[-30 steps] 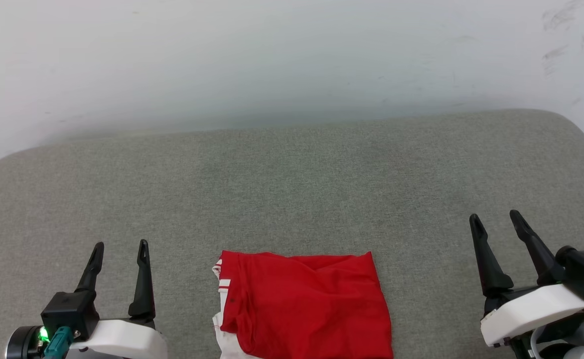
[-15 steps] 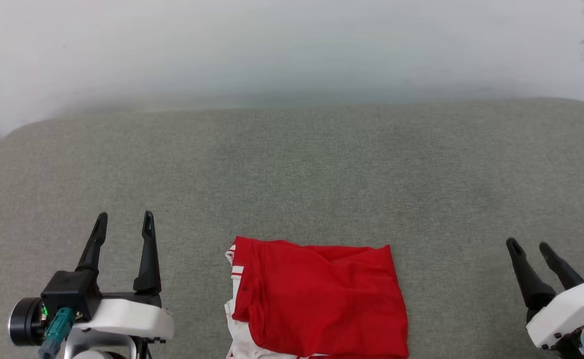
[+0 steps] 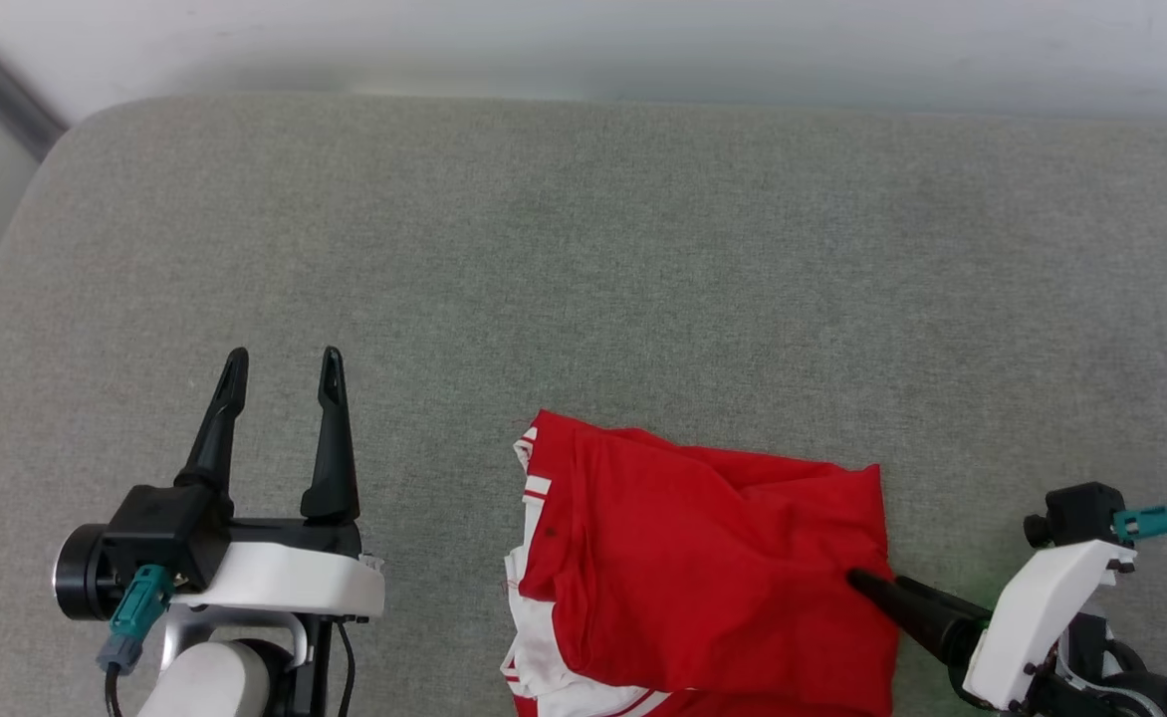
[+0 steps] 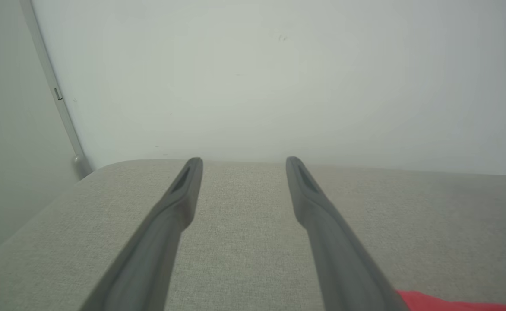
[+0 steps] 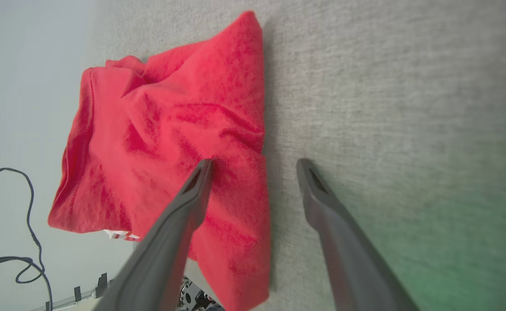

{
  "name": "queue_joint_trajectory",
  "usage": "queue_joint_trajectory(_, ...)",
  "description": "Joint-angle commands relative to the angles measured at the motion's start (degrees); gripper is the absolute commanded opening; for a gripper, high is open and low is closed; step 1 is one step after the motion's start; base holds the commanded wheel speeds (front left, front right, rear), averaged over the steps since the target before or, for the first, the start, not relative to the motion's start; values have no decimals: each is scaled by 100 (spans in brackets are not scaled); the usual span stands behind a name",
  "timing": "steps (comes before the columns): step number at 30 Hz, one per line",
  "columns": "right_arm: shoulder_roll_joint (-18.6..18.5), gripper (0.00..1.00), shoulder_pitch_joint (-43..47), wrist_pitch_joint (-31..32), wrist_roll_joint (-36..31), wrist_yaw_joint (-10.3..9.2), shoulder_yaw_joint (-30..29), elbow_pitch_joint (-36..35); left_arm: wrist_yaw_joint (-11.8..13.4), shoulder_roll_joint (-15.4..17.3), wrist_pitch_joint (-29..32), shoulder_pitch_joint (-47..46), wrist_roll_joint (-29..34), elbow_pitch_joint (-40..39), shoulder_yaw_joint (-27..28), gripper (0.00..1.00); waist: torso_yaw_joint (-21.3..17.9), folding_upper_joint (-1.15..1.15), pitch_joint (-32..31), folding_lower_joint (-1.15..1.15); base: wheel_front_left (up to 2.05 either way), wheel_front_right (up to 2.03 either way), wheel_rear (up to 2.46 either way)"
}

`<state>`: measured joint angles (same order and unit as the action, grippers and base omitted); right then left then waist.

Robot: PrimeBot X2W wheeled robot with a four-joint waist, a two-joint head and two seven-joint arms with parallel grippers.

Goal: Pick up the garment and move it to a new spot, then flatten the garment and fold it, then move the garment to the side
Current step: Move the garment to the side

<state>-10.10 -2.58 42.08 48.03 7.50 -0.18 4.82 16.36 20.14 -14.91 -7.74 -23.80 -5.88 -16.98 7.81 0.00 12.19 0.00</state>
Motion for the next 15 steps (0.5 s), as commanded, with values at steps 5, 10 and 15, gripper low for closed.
queue_joint_trajectory(5, 106, 100, -193, 218, 245, -15, 460, 668, -214, -191, -32, -149, 190, 115, 163, 100, 164, 0, 353, 0, 0, 0, 0)
queue_joint_trajectory(10, 111, 11, -186, 335, 316, -37, 664, 937, -321, -281, -32, -154, 299, 181, 270, 100, 161, 0, 374, 0, 0, 0, 0)
queue_joint_trajectory(15, 34, 0, -435, 137, 389, -8, 869, 791, -448, -346, -32, -83, 410, 279, 372, 100, 63, 0, 227, 0, 0, 0, 0)
